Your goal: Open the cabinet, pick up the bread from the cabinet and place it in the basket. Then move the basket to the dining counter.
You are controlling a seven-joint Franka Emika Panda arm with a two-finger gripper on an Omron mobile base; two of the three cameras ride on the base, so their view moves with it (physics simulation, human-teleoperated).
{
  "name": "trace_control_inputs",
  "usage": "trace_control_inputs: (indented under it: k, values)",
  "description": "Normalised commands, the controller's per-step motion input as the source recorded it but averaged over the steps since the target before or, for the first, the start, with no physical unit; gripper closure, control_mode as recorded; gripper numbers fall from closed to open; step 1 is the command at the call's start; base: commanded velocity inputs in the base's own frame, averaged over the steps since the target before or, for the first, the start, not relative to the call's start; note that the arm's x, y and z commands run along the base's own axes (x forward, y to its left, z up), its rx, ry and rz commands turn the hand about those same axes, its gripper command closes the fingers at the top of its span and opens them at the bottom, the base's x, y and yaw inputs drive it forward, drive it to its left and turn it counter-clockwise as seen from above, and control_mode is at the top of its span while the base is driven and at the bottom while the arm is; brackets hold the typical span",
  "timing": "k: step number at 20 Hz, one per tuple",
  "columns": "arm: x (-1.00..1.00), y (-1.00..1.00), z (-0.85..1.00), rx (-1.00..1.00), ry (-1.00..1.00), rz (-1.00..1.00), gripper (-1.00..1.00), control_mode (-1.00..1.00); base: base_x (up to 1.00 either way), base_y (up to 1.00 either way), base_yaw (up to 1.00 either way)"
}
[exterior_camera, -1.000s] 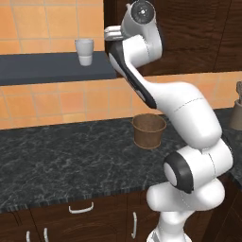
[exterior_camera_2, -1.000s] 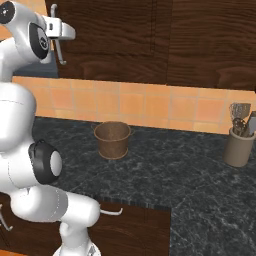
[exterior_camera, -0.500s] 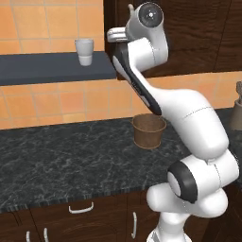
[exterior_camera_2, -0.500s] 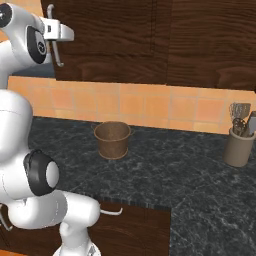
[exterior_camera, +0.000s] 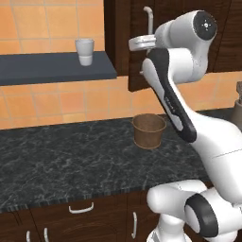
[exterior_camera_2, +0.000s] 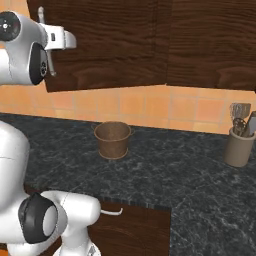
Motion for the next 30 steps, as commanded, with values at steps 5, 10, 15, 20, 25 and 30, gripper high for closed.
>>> trace_control_inputs:
  k: [5, 10, 15, 20, 25, 30]
  values:
    - [-1.00, -0.81, 0.00, 0.02, 0.01, 0.15, 1.00, -1.00, 0.00, 0.00, 0.00]
    - [-1.00, -0.94, 0.00, 0.06, 0.05, 0.12, 1.00, -1.00, 0.00, 0.00, 0.00]
    - [-0.93, -1.00, -0.33, 0.12, 0.02, 0.00, 1.00, -1.00, 0.00, 0.00, 0.00]
    - [-0.09, -0.70, -0.02, 0.08, 0.17, 0.00, 1.00, -1.00, 0.00, 0.00, 0.00]
    - [0.00, -0.08, -0.01, 0.02, 0.03, 0.01, -1.00, -1.00, 0.00, 0.00, 0.00]
    - [-0.13, -0.12, -0.01, 0.00, 0.18, 0.00, -1.00, -1.00, 0.00, 0.00, 0.00]
